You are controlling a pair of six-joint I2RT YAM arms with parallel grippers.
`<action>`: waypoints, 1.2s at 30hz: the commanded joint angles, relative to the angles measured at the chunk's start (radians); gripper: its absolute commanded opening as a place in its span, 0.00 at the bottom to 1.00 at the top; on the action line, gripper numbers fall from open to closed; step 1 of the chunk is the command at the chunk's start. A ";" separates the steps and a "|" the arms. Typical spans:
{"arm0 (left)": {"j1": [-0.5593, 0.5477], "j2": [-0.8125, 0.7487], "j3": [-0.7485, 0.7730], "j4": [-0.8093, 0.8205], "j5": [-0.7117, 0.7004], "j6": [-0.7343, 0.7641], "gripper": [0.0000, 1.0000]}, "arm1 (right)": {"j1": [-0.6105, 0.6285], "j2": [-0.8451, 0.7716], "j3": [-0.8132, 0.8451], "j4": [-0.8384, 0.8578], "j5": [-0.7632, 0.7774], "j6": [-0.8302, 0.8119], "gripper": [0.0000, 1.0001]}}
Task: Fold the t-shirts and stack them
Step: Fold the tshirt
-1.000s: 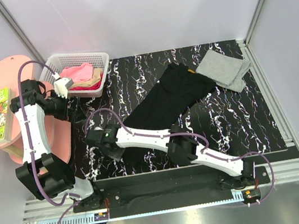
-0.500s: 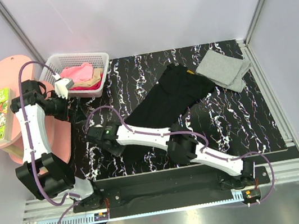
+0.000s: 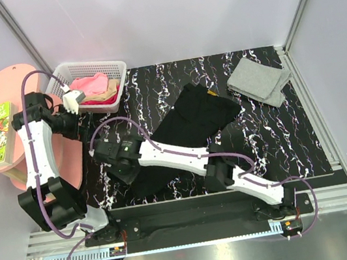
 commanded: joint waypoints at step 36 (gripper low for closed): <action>-0.074 0.018 0.070 0.013 -0.051 -0.032 0.99 | -0.489 -0.602 -0.895 0.383 -0.024 -0.023 0.12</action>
